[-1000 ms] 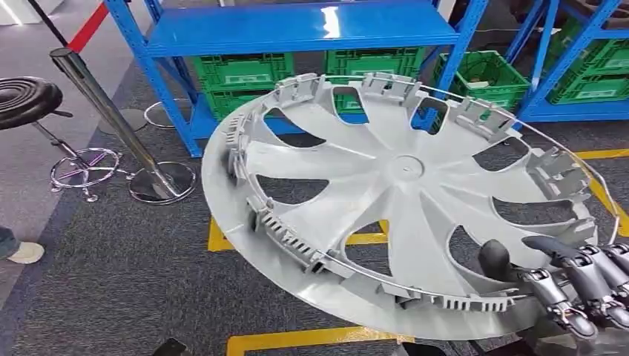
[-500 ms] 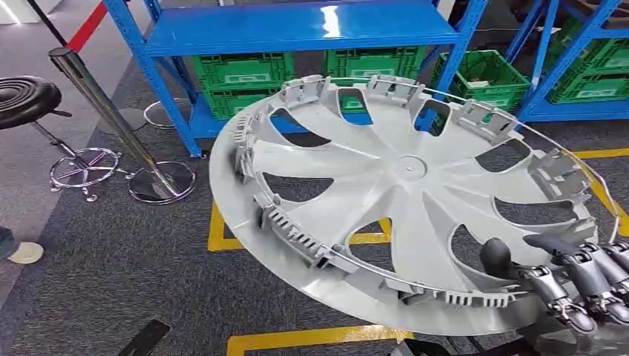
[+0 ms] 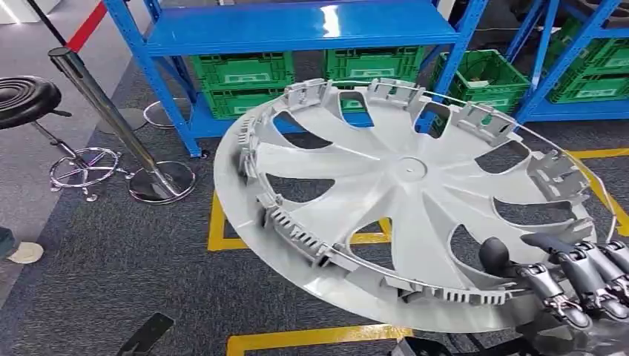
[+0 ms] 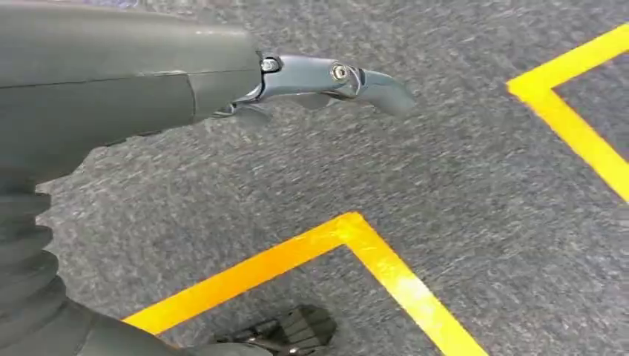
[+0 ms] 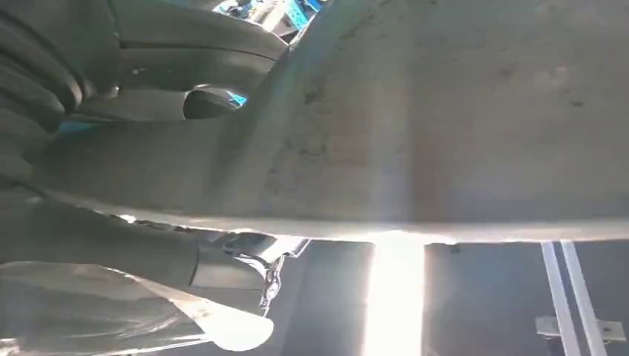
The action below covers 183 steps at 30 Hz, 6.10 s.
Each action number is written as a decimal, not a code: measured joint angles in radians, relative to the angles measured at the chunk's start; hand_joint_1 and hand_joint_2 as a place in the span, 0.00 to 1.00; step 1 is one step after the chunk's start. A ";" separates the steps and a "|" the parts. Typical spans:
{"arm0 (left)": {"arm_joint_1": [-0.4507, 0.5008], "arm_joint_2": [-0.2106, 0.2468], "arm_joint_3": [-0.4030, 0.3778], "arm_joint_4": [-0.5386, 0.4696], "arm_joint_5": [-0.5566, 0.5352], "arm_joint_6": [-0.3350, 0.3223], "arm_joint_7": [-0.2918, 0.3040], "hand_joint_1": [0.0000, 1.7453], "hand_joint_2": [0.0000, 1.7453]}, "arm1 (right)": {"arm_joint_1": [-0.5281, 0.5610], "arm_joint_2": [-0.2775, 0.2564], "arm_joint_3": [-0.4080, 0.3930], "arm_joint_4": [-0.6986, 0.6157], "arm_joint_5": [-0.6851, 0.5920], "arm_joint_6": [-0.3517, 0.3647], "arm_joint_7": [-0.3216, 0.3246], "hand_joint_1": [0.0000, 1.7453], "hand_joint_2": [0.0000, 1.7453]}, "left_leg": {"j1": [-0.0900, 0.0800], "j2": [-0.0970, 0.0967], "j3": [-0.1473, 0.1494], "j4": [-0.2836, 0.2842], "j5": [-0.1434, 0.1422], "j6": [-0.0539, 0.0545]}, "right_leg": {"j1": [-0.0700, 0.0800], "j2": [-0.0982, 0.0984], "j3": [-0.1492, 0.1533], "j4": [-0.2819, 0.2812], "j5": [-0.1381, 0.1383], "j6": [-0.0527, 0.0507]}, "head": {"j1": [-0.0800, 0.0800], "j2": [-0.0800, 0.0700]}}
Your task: Take the parts from the cabinet and place them on the table.
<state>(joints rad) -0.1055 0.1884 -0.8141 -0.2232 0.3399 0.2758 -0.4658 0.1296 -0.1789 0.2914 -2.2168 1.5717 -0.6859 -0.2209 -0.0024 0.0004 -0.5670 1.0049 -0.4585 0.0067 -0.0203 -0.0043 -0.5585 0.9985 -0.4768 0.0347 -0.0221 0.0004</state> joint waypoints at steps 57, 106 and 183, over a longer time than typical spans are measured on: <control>-0.012 0.001 0.019 -0.043 -0.078 -0.001 0.015 0.00 1.00 | -0.008 -0.029 0.042 0.016 0.000 0.000 0.040 1.00 1.00 | 0.002 -0.066 -0.008 0.037 -0.014 0.025 | -0.015 0.113 -0.042 0.035 0.003 -0.002 | -0.004 0.000; -0.021 -0.016 0.046 -0.052 -0.135 -0.010 0.040 0.00 1.00 | 0.003 -0.032 0.030 0.013 -0.001 0.000 0.016 1.00 1.00 | -0.012 0.068 0.008 0.024 -0.045 -0.005 | 0.020 -0.028 -0.012 0.001 0.005 -0.045 | 0.008 0.000; -0.019 -0.096 0.321 -0.116 -0.342 0.192 0.147 0.00 1.00 | 0.154 0.003 -0.103 -0.110 0.000 -0.002 -0.009 1.00 1.00 | 0.037 0.033 -0.143 0.323 -0.192 -0.044 | -0.012 0.001 -0.198 0.302 -0.118 -0.013 | 0.006 0.000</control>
<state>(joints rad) -0.1242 0.0923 -0.4929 -0.3395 -0.0023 0.4677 -0.3193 0.2835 -0.1755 0.1884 -2.3266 1.5721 -0.6882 -0.2300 0.0342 0.0339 -0.7101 1.3280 -0.6501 -0.0370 -0.0322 -0.0035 -0.7561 1.3009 -0.5945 0.0214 -0.0160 0.0004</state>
